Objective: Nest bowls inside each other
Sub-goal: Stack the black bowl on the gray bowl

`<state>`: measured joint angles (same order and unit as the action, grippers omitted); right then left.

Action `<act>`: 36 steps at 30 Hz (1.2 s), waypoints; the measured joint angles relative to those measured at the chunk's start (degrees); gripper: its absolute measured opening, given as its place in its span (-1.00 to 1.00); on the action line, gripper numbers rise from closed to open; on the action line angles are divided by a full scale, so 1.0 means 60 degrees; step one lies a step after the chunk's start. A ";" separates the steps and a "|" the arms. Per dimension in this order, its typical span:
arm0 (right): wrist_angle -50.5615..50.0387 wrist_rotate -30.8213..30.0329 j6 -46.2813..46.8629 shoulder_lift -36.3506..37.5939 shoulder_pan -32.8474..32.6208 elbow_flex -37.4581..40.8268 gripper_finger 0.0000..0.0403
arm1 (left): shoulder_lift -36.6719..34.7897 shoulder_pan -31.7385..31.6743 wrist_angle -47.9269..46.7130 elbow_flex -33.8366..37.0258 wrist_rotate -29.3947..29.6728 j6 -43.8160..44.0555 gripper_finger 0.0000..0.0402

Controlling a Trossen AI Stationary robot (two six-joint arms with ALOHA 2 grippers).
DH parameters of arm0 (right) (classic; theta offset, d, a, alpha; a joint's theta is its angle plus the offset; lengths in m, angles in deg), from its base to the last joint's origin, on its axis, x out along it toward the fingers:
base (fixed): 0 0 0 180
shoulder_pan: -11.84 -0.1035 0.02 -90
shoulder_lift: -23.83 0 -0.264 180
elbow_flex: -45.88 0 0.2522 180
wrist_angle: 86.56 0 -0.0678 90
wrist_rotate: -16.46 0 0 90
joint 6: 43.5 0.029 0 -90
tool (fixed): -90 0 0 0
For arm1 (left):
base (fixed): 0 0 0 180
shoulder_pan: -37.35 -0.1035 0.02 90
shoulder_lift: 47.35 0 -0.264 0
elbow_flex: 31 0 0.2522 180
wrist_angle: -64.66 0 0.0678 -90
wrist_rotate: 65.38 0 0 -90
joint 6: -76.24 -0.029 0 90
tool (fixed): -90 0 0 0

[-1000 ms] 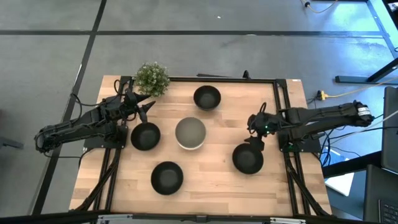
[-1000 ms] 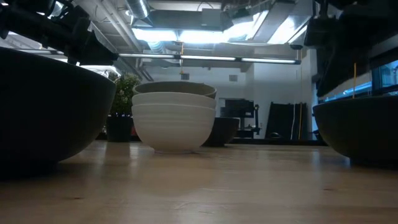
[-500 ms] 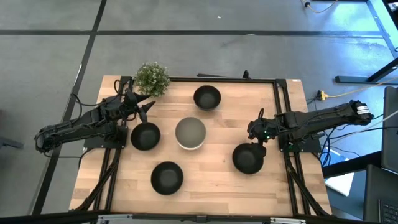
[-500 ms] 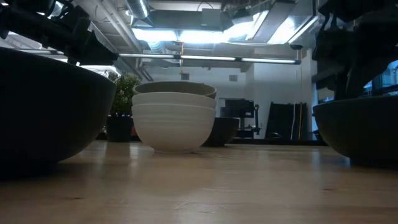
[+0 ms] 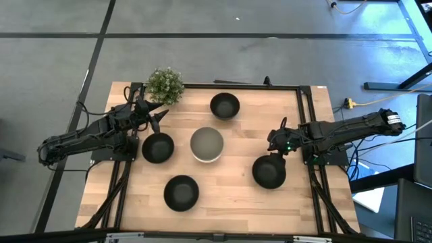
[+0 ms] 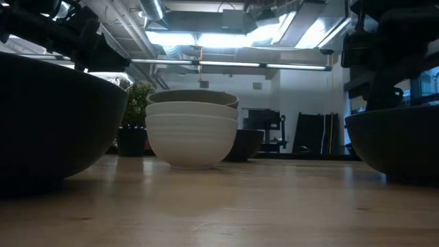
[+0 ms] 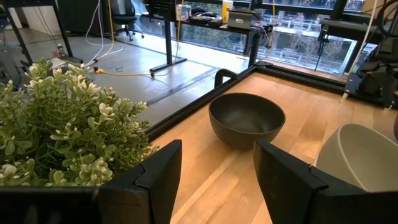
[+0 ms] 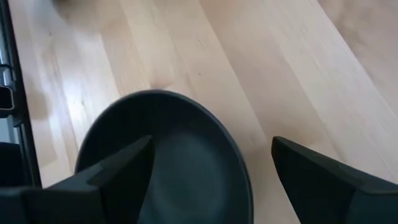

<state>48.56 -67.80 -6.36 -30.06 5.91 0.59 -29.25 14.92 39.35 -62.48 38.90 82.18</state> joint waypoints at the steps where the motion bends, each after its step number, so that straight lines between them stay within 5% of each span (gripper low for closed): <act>1: 0.0048 -0.0005 0.0001 0.0000 0.0000 0.0000 0.61 | 0.0000 0.0000 0.0000 0.0000 0.0000 0.0000 -0.04; 24: -0.1255 0.0096 0.0025 -0.0752 0.0002 0.0000 0.57 | -0.0001 0.0000 0.0004 0.0000 0.0000 -0.0011 -0.03; 30: -0.1041 0.0331 -0.0252 -0.1690 0.0000 0.0000 0.32 | -0.0001 0.0004 0.0004 0.0000 0.0000 -0.0011 -0.03; 36: -0.0621 0.0398 -0.0506 -0.1949 0.0000 0.0000 -0.17 | 0.0001 0.0002 0.0004 0.0000 0.0000 -0.0011 -0.03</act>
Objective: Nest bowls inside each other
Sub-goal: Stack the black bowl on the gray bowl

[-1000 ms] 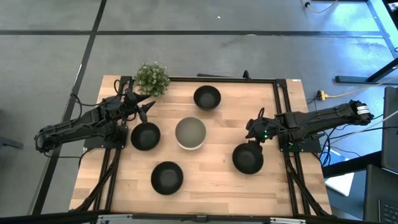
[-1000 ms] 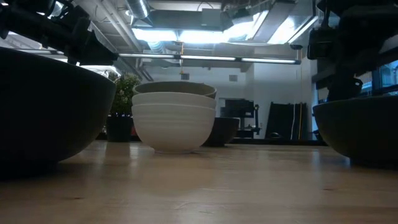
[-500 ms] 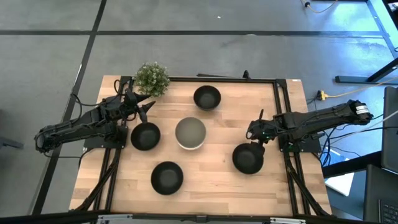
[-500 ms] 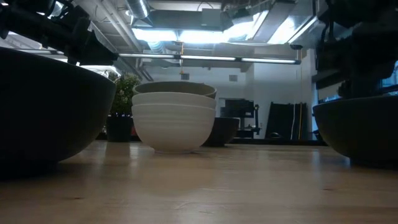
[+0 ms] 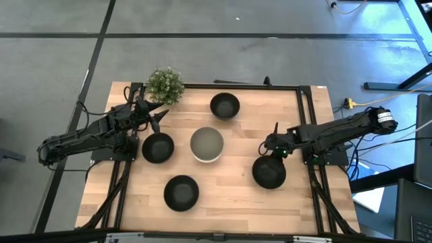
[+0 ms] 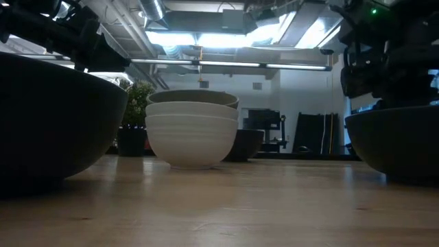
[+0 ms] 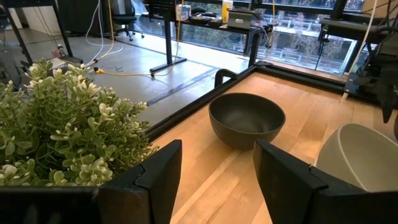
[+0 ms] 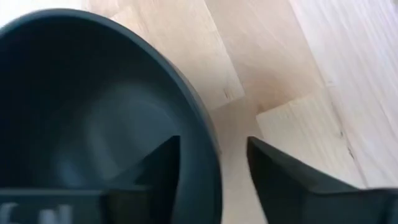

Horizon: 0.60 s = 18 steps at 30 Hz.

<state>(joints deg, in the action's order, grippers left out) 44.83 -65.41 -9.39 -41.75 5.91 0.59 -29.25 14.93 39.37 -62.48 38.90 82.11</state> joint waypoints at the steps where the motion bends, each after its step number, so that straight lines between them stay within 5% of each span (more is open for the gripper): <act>1: 0.0051 0.0009 -0.0012 0.0000 0.0000 0.0000 -0.26 | 0.0002 0.0000 -0.0002 0.0000 0.0000 0.0000 -0.03; 9: 0.0110 0.0160 -0.0052 0.0000 0.0002 0.0000 -0.92 | -0.0001 0.0001 0.0000 0.0000 0.0000 -0.0004 -0.03; 18: 0.0157 0.0254 0.0054 0.0000 0.0008 -0.0248 -0.96 | -0.0001 0.0001 0.0000 0.0000 0.0000 -0.0004 -0.03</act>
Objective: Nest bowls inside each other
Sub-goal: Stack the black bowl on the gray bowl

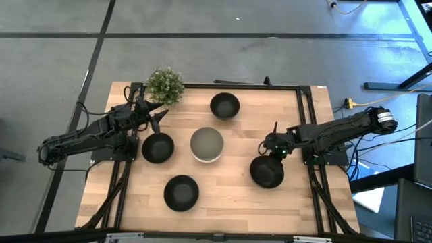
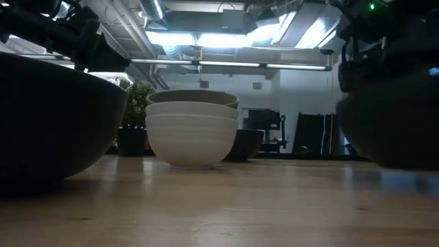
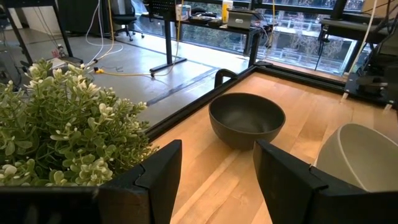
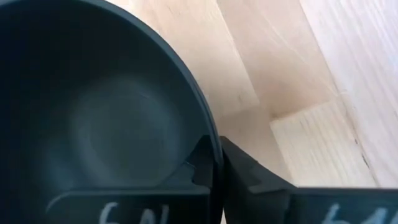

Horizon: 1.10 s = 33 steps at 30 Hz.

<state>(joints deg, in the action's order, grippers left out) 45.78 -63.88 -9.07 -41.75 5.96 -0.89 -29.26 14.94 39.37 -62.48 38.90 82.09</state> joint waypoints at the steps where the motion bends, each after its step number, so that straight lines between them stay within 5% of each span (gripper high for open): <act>1: 0.0017 0.0017 -0.0003 0.0000 0.0021 -0.0144 -0.96 | 0.0000 -0.0003 0.0000 0.0000 0.0000 0.0000 -0.03; 13: -0.0063 -0.0343 -0.1246 -0.0619 0.0747 -0.3181 -0.96 | 0.0002 0.0000 0.0000 0.0000 0.0000 -0.0004 -0.03; 33: -0.0346 -0.0358 -0.5694 -0.6194 0.2222 -0.8719 -0.96 | -0.0001 0.0000 -0.0004 0.0000 0.0000 -0.0004 -0.03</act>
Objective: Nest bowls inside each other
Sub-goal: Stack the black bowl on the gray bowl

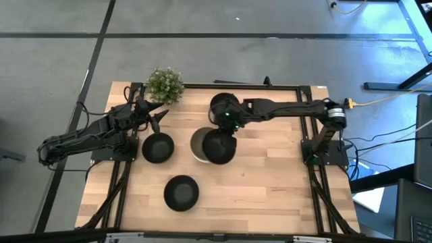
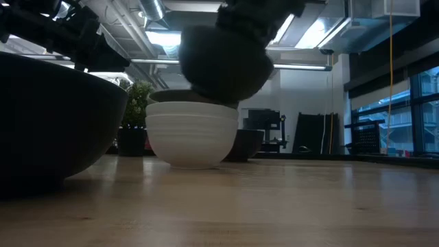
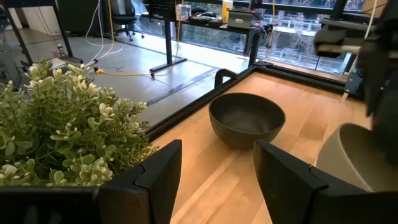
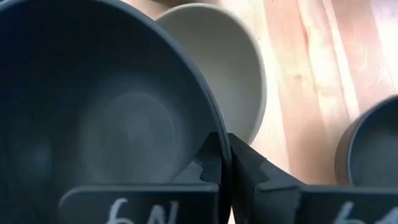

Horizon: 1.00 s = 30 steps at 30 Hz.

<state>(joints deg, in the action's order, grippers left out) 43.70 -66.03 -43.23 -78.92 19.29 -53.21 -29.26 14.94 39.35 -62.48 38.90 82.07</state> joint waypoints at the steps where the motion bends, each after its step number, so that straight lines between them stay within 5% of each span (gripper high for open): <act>1: 0.0016 0.0046 -0.0093 -0.0173 0.0059 -0.0123 -0.96 | 0.0004 -0.0003 0.0004 0.0000 0.0000 0.0000 -0.03; 30: 0.0226 0.0263 -0.0098 -0.1516 0.0473 -0.0934 -0.96 | 0.0004 0.0000 -0.0012 0.0000 -0.0002 -0.0062 -0.04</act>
<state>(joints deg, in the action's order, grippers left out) 45.06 -64.46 -43.82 -88.01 22.13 -58.82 -29.24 14.93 39.28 -62.48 38.89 81.70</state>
